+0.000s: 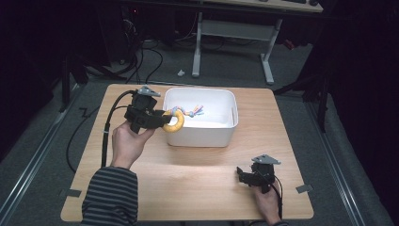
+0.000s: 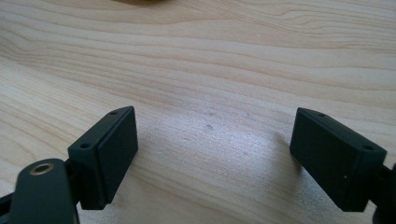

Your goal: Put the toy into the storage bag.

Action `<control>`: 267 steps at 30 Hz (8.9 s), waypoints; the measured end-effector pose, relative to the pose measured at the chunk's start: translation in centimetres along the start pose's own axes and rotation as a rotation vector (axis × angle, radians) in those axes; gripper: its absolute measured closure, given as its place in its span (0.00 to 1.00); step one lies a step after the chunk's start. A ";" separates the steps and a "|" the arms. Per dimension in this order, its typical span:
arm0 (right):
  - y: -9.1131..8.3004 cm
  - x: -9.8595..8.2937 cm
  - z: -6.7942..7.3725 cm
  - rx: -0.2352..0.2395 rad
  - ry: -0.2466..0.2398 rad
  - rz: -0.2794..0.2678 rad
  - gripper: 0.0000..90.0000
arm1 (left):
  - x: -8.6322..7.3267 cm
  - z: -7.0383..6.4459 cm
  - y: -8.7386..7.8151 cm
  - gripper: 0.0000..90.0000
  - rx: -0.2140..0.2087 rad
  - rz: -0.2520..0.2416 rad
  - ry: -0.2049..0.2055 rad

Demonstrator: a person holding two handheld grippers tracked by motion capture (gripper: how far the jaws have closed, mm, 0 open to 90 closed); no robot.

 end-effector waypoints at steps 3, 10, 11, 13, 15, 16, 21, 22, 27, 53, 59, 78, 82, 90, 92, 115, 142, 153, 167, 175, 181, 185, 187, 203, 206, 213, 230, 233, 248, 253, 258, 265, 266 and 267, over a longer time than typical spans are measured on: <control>0.0 0.0 0.0 0.000 0.000 0.000 0.17 | 0.3 0.0 0.3 0.74 0.004 0.007 0.006; 0.0 0.0 0.1 0.007 -0.007 -0.001 0.17 | 1.3 0.4 1.2 0.74 -0.013 0.000 -0.028; 0.0 0.0 0.1 0.007 -0.007 -0.001 0.17 | 1.5 0.4 1.3 0.74 -0.022 -0.007 -0.034; 0.0 0.0 0.1 0.007 -0.007 -0.001 0.17 | 1.6 0.4 1.5 0.74 -0.023 -0.007 -0.033; 0.0 0.0 0.1 0.007 -0.007 -0.001 0.17 | 1.9 0.5 1.9 0.74 -0.017 -0.001 -0.031; 0.0 0.0 0.1 0.007 -0.008 -0.001 0.17 | 2.0 0.5 2.3 0.74 -0.014 0.011 -0.025; 0.0 0.0 0.1 0.008 -0.007 0.000 0.17 | 2.3 0.5 3.4 0.74 -0.014 0.021 -0.031; 0.0 0.0 0.1 0.008 -0.007 0.000 0.17 | 2.4 0.7 3.9 0.74 -0.012 0.026 -0.042; 0.0 0.0 0.2 0.009 -0.008 0.001 0.17 | 2.6 1.0 4.5 0.74 -0.003 0.029 -0.055; -0.1 0.0 0.3 0.020 -0.017 -0.001 0.17 | 3.3 0.2 9.3 0.74 0.040 0.092 -0.022; -0.1 -0.1 0.3 0.022 -0.019 -0.001 0.17 | 3.1 0.0 10.4 0.74 0.053 0.112 -0.013; -0.1 -0.1 0.4 0.025 -0.029 -0.001 0.17 | 2.7 -0.1 12.2 0.73 0.071 0.161 -0.012; -0.1 -0.1 0.4 0.027 -0.027 -0.001 0.17 | 2.6 -0.1 12.4 0.73 0.075 0.168 -0.011; -0.1 -0.1 0.5 0.029 -0.028 0.000 0.17 | 2.4 -0.2 13.5 0.73 0.077 0.193 -0.001; -0.2 -0.1 0.5 0.029 -0.028 0.000 0.17 | 2.3 -0.2 13.7 0.73 0.076 0.201 -0.003; -0.2 -0.1 0.5 0.030 -0.030 0.000 0.17 | 2.4 -0.2 13.8 0.58 0.032 0.177 -0.032; -0.1 -0.1 0.5 0.037 -0.038 -0.001 0.17 | 2.5 0.2 6.1 0.41 0.054 -0.004 -0.033; -0.2 -0.1 0.6 0.045 -0.045 -0.001 0.17 | 0.9 0.8 3.4 0.40 0.071 -0.061 -0.053; -0.2 -0.2 0.6 0.045 -0.046 -0.001 0.17 | -1.1 1.6 1.1 0.40 0.097 -0.095 -0.065; -0.2 -0.2 0.6 0.045 -0.046 -0.001 0.17 | -2.5 2.0 0.2 0.39 0.094 -0.104 -0.095; -0.2 -0.2 0.6 0.046 -0.049 -0.001 0.17 | -3.5 2.2 -0.3 0.39 0.088 -0.116 -0.114; -0.2 -0.2 0.6 0.046 -0.049 -0.001 0.17 | -3.9 2.1 -0.6 0.39 0.092 -0.113 -0.107; -0.2 -0.2 0.6 0.047 -0.050 -0.001 0.17 | -4.1 2.1 -0.8 0.39 0.099 -0.111 -0.102; -0.2 -0.2 0.7 0.052 -0.054 -0.001 0.16 | -6.8 2.7 -2.1 0.38 0.142 -0.129 -0.126; -0.2 -0.2 0.7 0.052 -0.053 -0.001 0.16 | -7.2 2.8 -2.2 0.38 0.146 -0.126 -0.132; -0.2 -0.2 0.7 0.054 -0.055 -0.002 0.16 | -8.3 3.0 -2.4 0.38 0.152 -0.127 -0.145; -0.2 -0.2 0.7 0.056 -0.057 -0.002 0.16 | -11.4 3.5 -2.1 0.37 0.131 -0.135 -0.206; -0.2 -0.2 0.7 0.056 -0.057 -0.002 0.16 | -12.1 3.5 -1.9 0.37 0.138 -0.127 -0.209; -0.3 -0.2 0.7 0.056 -0.057 -0.002 0.16 | -15.2 3.8 -0.1 0.34 0.144 -0.100 -0.248; -0.3 -0.2 0.7 0.056 -0.057 -0.001 0.16 | -15.9 3.8 0.5 0.34 0.142 -0.090 -0.251; -0.3 -0.2 0.7 0.056 -0.055 -0.001 0.16 | -16.6 3.8 1.1 0.34 0.129 -0.084 -0.259; -0.3 -0.2 0.7 0.056 -0.055 0.000 0.16 | -17.7 3.8 1.9 0.34 0.126 -0.077 -0.270; -0.3 -0.2 0.7 0.056 -0.055 0.000 0.16 | -17.9 3.8 2.0 0.33 0.127 -0.073 -0.271; -0.3 -0.2 0.7 0.056 -0.055 0.000 0.16 | -18.1 3.7 2.1 0.33 0.125 -0.073 -0.275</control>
Point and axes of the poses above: each handheld gripper's, and its own axes: y roughly forward along the jaws, x roughly out of its top, z roughly to its left, the point moved 4 cm from there along y, roughly forward along the jaws, and after that the axes turned 2 degrees about -x, right-handed, at the moved point
